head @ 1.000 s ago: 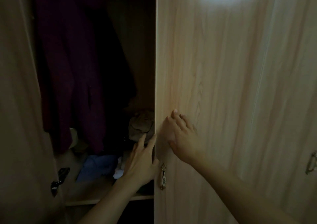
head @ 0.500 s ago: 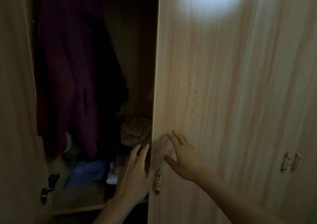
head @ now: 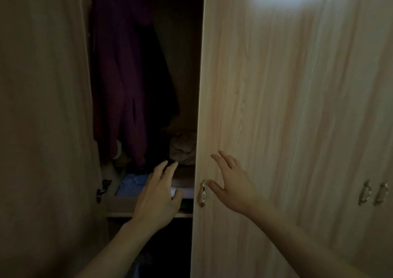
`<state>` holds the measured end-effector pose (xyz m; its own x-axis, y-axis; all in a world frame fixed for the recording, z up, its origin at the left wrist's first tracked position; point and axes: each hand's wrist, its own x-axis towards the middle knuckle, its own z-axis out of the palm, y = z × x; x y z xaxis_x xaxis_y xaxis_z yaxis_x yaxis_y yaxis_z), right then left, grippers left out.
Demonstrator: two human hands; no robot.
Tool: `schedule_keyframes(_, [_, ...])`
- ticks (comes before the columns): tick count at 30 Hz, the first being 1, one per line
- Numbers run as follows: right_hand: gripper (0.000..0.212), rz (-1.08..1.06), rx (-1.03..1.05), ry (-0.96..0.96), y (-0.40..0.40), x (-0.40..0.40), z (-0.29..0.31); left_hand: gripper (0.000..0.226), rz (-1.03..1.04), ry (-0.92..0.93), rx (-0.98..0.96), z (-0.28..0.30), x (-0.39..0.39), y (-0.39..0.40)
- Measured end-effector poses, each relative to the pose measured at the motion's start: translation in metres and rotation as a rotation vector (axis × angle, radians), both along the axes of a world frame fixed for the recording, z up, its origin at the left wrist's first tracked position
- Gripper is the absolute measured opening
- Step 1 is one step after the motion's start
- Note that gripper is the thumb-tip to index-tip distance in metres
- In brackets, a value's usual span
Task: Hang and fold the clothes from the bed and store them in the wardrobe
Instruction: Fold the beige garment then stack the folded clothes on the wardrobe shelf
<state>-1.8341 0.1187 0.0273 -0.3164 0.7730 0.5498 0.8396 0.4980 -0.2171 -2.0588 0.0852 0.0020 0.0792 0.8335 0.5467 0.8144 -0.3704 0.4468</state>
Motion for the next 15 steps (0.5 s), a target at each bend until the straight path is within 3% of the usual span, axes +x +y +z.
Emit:
schedule_keyframes(8, [0.069,0.283,-0.015,0.132,-0.049,-0.048,-0.031,0.057,0.181,0.223,0.042,0.008,-0.033,-0.085])
schedule_keyframes(15, [0.071,0.492,-0.062,0.180,-0.090,-0.130,-0.015,0.060,0.458,0.214,0.271,0.046,-0.097,-0.169])
